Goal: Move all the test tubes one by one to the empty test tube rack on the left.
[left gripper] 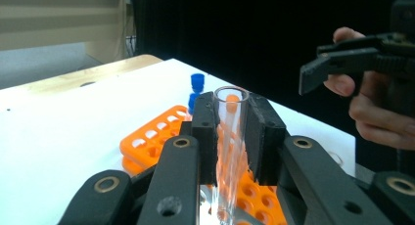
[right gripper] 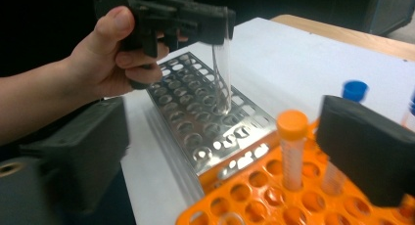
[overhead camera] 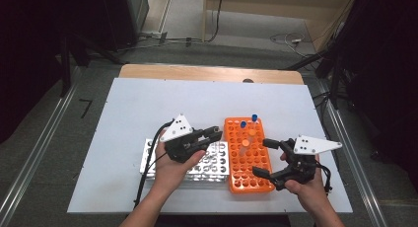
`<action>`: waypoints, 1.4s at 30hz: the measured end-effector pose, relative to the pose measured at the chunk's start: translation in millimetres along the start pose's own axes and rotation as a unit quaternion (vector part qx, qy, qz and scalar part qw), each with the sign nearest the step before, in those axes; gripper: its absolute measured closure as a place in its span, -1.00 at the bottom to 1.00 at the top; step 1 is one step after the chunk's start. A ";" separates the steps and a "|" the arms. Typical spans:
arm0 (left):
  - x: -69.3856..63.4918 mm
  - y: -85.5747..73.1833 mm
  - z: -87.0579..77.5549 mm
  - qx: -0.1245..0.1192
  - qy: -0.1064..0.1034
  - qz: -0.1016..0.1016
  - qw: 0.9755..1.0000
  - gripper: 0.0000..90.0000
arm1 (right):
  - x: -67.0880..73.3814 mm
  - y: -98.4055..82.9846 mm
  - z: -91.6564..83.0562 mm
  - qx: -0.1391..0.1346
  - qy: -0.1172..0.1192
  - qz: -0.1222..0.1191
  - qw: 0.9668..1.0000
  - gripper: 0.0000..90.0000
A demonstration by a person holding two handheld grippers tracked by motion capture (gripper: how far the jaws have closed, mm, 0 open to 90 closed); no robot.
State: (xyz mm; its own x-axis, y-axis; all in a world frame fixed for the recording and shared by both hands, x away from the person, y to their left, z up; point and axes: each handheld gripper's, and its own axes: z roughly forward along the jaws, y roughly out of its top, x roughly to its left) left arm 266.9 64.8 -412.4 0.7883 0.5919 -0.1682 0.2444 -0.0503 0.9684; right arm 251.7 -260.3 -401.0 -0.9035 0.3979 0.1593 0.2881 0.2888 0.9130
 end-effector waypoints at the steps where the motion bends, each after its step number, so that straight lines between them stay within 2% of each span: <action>1: 0.4 0.3 2.4 -0.002 0.001 0.000 1.000 0.71 | -1.5 -2.1 -2.4 -0.001 0.000 0.001 1.000 -1.00; 8: 6.0 -4.4 18.5 0.001 0.017 -0.002 1.000 0.71 | -13.7 -20.6 -18.5 0.003 -0.014 0.012 1.000 -1.00; 12: 7.8 -7.4 23.6 0.011 0.025 0.002 1.000 0.71 | -20.1 -31.0 -26.0 0.008 -0.025 0.021 0.999 -1.00; 16: 10.4 -10.4 27.8 0.022 0.028 0.002 0.999 0.71 | -27.2 -36.9 -31.9 -0.003 -0.030 0.030 0.999 -1.00; 18: 11.6 -11.6 28.7 0.026 0.027 0.000 0.999 0.71 | -31.3 -40.3 -31.5 -0.006 -0.031 0.032 0.999 -1.00; 31: 9.0 -17.9 35.1 0.066 0.032 0.004 0.997 0.71 | -35.8 -46.9 -27.6 0.006 -0.037 0.032 0.999 -1.00; 37: 7.5 -18.0 37.4 0.093 0.035 0.009 0.995 0.70 | -34.9 -47.9 -25.6 0.010 -0.033 0.026 0.999 -1.00; 42: 6.1 -17.5 40.1 0.107 0.040 0.015 0.993 0.70 | -33.7 -48.1 -23.9 0.015 -0.032 0.021 0.999 -1.00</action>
State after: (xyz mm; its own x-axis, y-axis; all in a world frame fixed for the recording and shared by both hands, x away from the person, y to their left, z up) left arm 290.1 37.0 -437.8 0.7513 0.6496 -0.1161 0.3425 -0.2334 0.9101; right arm 260.7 -308.4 -441.3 -0.8686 0.4645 0.1726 0.3360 0.2960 0.8941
